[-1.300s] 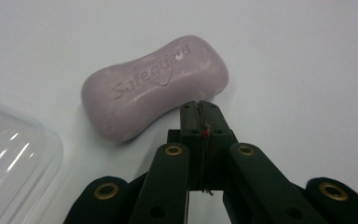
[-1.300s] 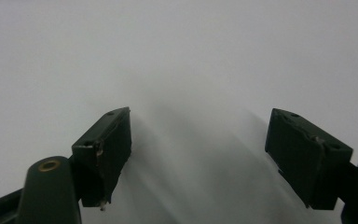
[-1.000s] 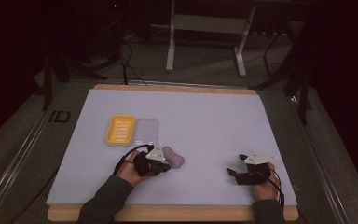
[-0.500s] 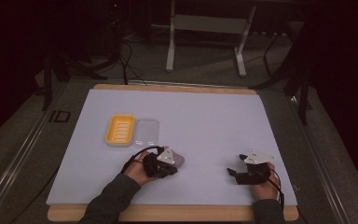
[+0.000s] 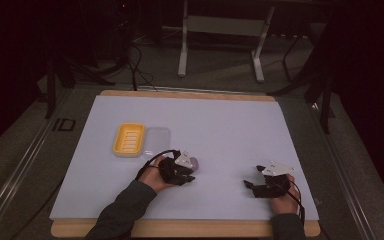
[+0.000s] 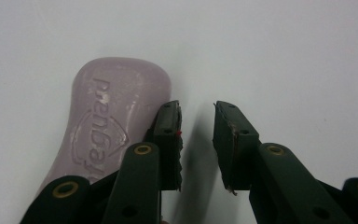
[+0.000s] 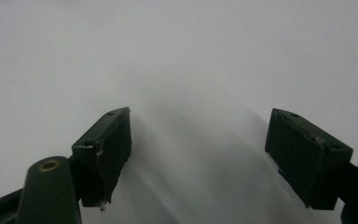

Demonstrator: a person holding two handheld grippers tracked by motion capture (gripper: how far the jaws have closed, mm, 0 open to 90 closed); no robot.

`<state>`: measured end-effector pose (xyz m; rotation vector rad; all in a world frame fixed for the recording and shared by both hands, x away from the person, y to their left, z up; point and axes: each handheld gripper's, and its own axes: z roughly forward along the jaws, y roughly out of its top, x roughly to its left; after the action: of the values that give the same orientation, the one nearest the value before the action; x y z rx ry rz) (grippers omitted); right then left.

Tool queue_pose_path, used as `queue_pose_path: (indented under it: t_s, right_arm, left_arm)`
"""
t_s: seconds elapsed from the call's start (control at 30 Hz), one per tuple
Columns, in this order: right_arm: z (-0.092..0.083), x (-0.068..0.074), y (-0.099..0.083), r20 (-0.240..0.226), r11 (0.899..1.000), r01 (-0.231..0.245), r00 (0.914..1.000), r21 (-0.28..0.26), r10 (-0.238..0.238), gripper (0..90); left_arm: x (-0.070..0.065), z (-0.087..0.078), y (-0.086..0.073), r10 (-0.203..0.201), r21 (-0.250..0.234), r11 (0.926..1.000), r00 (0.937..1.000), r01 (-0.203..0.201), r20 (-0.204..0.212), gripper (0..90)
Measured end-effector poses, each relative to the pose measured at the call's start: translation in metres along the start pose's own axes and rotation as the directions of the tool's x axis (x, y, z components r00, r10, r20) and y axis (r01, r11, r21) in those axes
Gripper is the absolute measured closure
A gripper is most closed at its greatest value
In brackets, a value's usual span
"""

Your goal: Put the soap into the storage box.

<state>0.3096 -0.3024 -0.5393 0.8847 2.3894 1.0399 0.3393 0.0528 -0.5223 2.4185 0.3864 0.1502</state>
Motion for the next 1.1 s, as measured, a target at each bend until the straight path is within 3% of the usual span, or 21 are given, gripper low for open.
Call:
queue_pose_path:
  t_s: [0.1,0.2,0.47,0.67,0.93,1.0,1.1]
  right_arm:
    - [0.000,0.000,0.000,0.000,1.000,0.000,1.0000,0.000,0.000,22.2]
    - [0.000,0.000,0.000,-0.001,1.000,-0.001,1.0000,0.000,0.001,22.2]
    - [0.000,0.000,0.000,0.000,1.000,0.000,1.0000,0.000,0.000,22.2]
    - [0.000,0.000,0.000,-0.001,1.000,0.001,1.0000,0.002,-0.001,22.2]
    - [0.000,0.000,0.000,-0.001,1.000,-0.001,1.0000,0.002,0.001,22.2]
    - [0.000,0.000,0.000,-0.001,1.000,0.001,1.0000,0.002,-0.001,22.2]
    - [0.000,0.000,0.000,0.000,1.000,0.002,1.0000,0.002,-0.002,22.2]
  left_arm:
    - [0.001,0.000,0.001,-0.002,0.000,1.0000,0.9999,0.002,0.011,69.6]
    - [0.001,-0.006,0.003,-0.009,-0.045,0.9989,0.9988,0.011,0.048,67.9]
    - [0.011,-0.032,0.012,0.003,-0.079,0.9969,0.9997,-0.001,0.023,54.7]
    - [0.023,-0.035,0.020,0.000,0.004,1.0000,0.9994,0.001,-0.035,44.2]
    - [0.030,-0.031,0.028,0.006,0.067,0.9977,0.9994,-0.004,-0.033,40.5]
    - [0.030,-0.030,0.031,0.024,0.097,0.9951,0.9989,-0.020,-0.039,40.4]
    - [0.031,-0.027,0.033,0.021,0.126,0.9919,0.9989,-0.015,-0.042,39.9]
